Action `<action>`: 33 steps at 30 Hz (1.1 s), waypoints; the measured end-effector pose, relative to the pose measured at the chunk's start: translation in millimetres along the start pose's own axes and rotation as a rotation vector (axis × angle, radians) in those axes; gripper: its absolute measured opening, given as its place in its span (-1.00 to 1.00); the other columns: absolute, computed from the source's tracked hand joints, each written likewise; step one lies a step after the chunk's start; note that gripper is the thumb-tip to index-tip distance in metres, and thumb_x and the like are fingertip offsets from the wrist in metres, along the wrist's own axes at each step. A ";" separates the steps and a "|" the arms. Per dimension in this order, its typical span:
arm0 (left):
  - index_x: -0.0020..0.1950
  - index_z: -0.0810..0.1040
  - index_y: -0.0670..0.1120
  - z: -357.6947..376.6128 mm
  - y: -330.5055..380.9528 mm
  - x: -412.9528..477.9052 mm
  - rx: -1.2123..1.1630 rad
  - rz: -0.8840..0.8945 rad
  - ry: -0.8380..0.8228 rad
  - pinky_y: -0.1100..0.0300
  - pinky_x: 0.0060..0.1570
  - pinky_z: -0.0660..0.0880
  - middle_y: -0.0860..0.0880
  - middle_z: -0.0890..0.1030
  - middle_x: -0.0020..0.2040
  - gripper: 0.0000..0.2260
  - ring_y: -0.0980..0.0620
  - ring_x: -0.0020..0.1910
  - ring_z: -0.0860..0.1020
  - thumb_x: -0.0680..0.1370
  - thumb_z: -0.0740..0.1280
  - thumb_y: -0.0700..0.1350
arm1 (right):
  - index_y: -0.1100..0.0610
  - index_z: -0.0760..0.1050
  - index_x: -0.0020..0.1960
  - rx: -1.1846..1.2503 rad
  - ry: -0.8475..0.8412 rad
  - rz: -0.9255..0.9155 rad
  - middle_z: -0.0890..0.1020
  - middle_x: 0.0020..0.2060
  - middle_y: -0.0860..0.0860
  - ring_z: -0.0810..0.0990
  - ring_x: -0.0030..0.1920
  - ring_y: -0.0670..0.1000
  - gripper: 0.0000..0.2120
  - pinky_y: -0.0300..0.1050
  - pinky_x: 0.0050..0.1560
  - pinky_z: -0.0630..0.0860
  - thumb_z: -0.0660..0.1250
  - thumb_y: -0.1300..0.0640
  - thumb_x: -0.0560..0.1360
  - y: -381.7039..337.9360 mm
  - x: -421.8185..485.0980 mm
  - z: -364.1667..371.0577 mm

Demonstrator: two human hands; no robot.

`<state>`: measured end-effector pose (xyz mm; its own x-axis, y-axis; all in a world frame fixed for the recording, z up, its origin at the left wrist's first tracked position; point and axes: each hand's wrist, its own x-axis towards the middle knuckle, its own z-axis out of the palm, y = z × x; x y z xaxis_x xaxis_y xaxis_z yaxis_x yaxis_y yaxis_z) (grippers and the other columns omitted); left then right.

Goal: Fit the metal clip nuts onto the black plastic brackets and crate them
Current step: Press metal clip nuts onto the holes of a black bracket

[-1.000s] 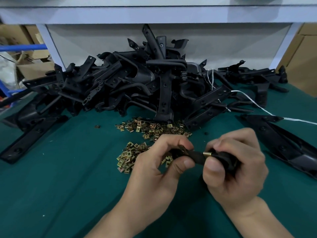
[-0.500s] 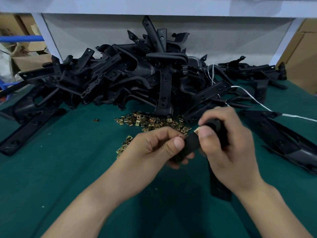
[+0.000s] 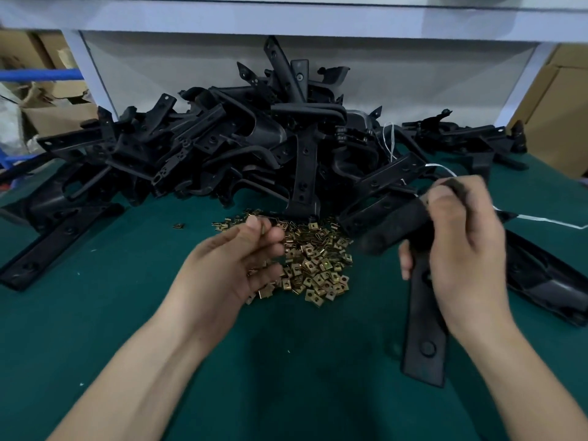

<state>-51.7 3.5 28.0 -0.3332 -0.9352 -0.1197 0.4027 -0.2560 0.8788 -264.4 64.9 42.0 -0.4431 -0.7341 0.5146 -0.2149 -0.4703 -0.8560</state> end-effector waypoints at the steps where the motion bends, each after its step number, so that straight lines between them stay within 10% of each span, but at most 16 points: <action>1: -0.04 0.69 -0.06 -2.8 2.0 0.4 0.020 0.022 -0.025 0.24 -0.23 0.60 -0.02 0.69 -0.06 -0.82 0.10 -0.14 0.62 0.56 0.33 -0.02 | -0.06 0.39 -0.15 0.006 -0.036 0.022 0.38 -0.28 0.14 0.39 -0.55 0.20 -0.85 -0.15 -0.56 0.39 0.21 -0.04 0.57 0.4 0.4 -2.2; 10: 0.09 0.73 -0.09 18.8 -19.0 -9.6 0.031 -0.007 -0.331 0.22 -0.05 0.58 0.00 0.66 -0.11 -0.78 0.11 -0.11 0.60 0.55 0.37 -0.03 | -0.01 0.42 -0.10 -0.041 -0.191 -0.006 0.49 -0.32 -0.03 0.46 -0.51 0.14 -0.86 -0.12 -0.54 0.44 0.21 -0.03 0.61 -3.9 -10.5 6.9; 33: 0.11 0.72 0.02 16.0 -17.8 -11.2 0.144 0.073 -0.362 0.10 0.23 0.55 -0.08 0.69 0.11 -0.71 -0.04 0.12 0.63 0.40 0.52 -0.09 | -0.03 0.44 -0.04 -0.071 -0.231 -0.117 0.50 -0.29 -0.03 0.49 -0.52 0.08 -0.91 -0.18 -0.52 0.43 0.21 0.02 0.62 -2.0 -13.3 6.9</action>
<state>-68.8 22.4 21.0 -0.5975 -0.7964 0.0932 0.3215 -0.1315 0.9377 -252.0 72.2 37.2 -0.2034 -0.7728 0.6012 -0.3167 -0.5291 -0.7872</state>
